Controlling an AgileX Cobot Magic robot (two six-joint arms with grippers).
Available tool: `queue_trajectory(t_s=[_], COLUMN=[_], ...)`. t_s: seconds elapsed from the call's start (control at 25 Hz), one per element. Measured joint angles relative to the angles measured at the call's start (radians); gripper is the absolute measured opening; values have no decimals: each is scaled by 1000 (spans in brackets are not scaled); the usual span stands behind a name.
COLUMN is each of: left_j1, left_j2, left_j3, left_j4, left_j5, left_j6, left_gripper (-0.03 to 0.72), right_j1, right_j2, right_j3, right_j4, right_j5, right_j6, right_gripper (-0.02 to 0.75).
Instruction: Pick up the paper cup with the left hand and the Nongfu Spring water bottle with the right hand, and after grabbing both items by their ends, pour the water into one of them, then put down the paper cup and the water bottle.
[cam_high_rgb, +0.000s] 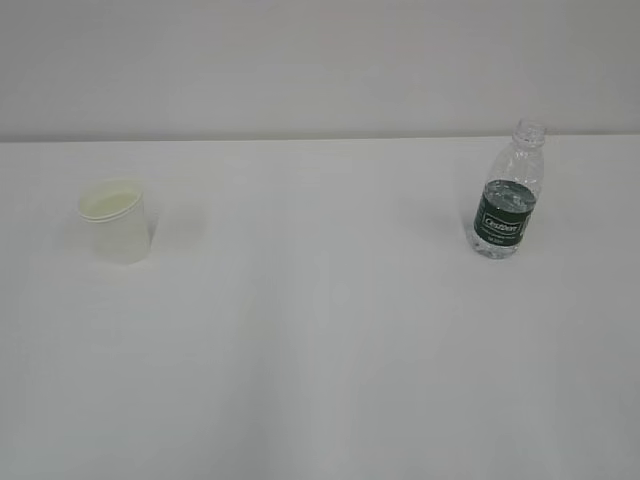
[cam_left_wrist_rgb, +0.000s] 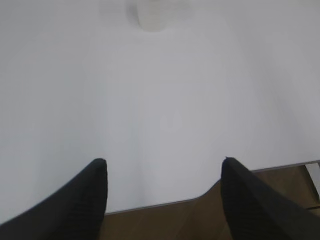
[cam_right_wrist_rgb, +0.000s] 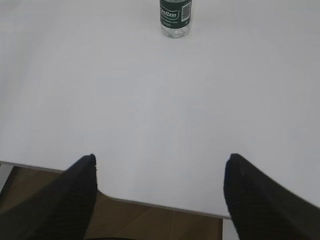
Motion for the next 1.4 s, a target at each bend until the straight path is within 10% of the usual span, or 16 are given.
queue_trajectory(t_s=[1.4], left_j1=[0], left_j2=[-140], left_j3=[7], left_j4=[0], left_j5=[-24], left_j6=[0], left_gripper=[505], right_j1=[0], right_j2=[-104], right_j3=[0], right_j4=[-13], right_j5=[1], right_j6=[2], right_gripper=[589])
